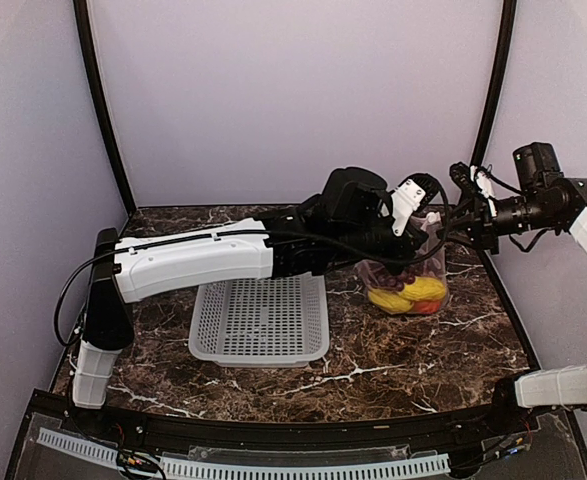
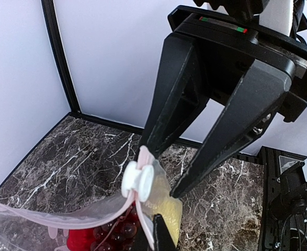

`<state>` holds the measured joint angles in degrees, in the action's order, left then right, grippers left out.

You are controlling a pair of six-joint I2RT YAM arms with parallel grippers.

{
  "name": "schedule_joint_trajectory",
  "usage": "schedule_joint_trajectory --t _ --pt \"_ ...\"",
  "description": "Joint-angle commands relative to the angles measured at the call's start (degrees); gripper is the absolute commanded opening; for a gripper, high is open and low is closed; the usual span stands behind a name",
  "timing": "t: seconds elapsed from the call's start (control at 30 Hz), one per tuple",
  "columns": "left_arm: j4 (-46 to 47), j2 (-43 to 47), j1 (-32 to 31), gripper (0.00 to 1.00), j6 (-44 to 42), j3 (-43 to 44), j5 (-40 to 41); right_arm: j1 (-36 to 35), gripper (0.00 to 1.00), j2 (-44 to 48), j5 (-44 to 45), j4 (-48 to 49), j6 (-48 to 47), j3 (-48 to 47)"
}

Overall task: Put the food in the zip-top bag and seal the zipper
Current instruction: Pass from the left arm to the right

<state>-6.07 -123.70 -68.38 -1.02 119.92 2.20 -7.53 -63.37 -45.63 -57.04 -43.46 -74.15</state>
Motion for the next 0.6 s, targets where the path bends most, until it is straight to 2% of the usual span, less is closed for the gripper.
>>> schedule_joint_trajectory --t 0.0,0.07,0.27,0.37,0.47,0.5,0.57 --pt "2.8 5.3 0.0 0.01 -0.4 -0.3 -1.8 -0.4 0.25 -0.9 -4.8 0.5 -1.5 0.8" --pt "2.8 5.3 0.0 0.01 -0.4 -0.3 -2.0 -0.4 0.23 -1.0 -6.6 1.1 -1.4 1.1" --pt "2.7 5.2 0.0 0.01 -0.5 -0.5 -2.0 -0.5 0.05 -2.2 -8.7 1.1 -1.4 0.2" --pt "2.7 5.2 0.0 0.01 -0.6 -0.6 -2.0 -0.6 0.01 -1.8 -9.1 0.8 -2.1 0.4" --pt "2.1 5.2 0.0 0.01 -0.8 -0.7 -1.9 -0.6 0.0 -1.3 -9.4 0.3 -3.0 0.7" --pt "1.6 5.3 0.0 0.02 -1.1 -0.6 -1.8 -0.6 0.0 -1.2 -9.3 0.0 -3.3 0.7" --pt "-1.5 5.8 0.0 0.22 -2.7 0.4 -0.7 -0.6 0.0 -1.1 -8.9 -0.8 -3.9 0.8"
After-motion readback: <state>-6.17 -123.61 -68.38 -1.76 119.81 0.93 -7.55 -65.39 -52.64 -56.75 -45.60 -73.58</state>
